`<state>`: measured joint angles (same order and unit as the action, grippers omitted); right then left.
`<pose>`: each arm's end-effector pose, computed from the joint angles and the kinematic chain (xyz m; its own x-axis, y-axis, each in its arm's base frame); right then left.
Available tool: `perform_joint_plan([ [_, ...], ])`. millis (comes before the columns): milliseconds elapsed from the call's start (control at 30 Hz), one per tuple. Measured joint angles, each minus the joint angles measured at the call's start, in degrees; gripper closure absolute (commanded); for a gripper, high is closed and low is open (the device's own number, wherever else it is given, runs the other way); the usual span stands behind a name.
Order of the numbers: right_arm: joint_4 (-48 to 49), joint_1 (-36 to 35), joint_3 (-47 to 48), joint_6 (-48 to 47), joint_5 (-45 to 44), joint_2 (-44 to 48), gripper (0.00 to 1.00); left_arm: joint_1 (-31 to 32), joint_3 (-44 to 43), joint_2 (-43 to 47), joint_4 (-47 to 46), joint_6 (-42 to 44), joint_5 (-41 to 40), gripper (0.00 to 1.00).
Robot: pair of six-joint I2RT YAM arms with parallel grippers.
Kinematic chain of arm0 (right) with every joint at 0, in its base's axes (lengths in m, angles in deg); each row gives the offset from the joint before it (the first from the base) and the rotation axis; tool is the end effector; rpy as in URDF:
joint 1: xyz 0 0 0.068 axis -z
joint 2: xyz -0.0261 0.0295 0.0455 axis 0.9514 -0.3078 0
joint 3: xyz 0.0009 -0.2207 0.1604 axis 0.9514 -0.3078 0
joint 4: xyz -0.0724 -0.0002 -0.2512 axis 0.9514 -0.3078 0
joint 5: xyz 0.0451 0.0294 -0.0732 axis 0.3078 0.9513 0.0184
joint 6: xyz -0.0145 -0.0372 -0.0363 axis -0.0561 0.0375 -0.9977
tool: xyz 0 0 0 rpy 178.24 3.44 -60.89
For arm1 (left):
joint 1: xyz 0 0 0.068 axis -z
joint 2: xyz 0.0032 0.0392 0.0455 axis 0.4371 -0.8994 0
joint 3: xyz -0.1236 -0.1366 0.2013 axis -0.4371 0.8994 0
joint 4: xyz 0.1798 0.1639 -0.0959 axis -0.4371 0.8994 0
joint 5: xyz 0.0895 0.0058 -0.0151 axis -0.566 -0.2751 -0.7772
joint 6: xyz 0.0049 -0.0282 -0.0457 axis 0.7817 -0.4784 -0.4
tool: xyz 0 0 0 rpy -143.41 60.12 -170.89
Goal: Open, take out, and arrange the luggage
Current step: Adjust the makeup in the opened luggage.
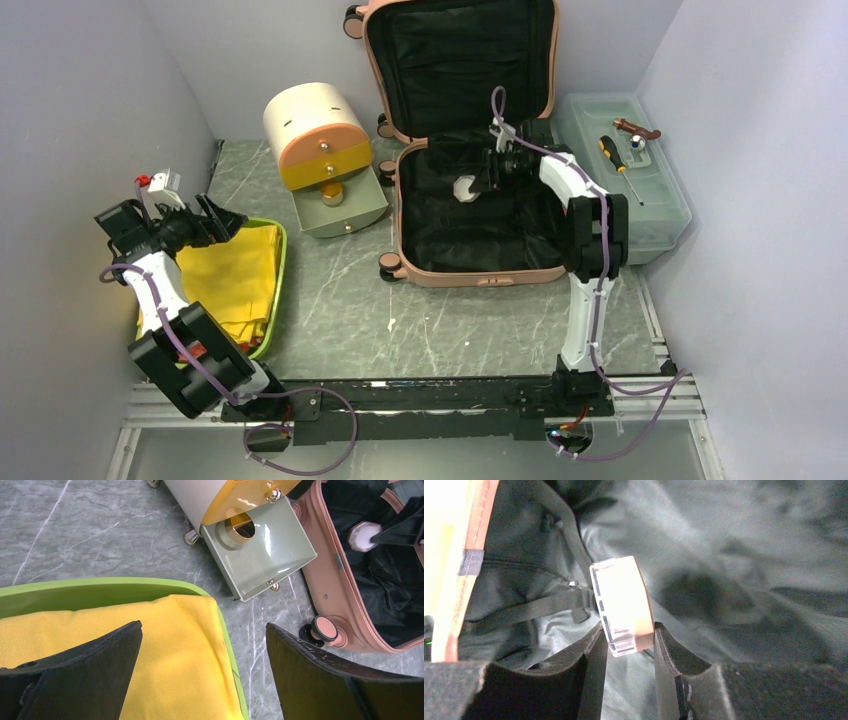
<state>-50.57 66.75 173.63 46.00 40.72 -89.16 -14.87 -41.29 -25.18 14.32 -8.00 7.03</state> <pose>0.4777 0.0697 0.1975 -0.8074 -0.0884 -0.5834 -0.4806 0.6722 0.5632 0.2286 0.1575 0.2847 -0.4419 -0.3183 -0.8387 0.1985 0.8770 -0.4375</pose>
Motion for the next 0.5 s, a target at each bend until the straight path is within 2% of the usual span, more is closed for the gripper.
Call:
perform_joint_plan([
  [167,1.3,-0.9,-0.1,-7.5,-11.5,6.9,1.0,0.0,0.0,0.0,0.0,0.0,0.0,0.01],
  [300,2.9,-3.1,-1.5,-15.0,-22.7,9.0,1.0,0.0,0.0,0.0,0.0,0.0,0.0,0.01],
  [500,6.9,-8.7,-10.2,-24.2,-37.2,9.3,1.0,0.0,0.0,0.0,0.0,0.0,0.0,0.01],
])
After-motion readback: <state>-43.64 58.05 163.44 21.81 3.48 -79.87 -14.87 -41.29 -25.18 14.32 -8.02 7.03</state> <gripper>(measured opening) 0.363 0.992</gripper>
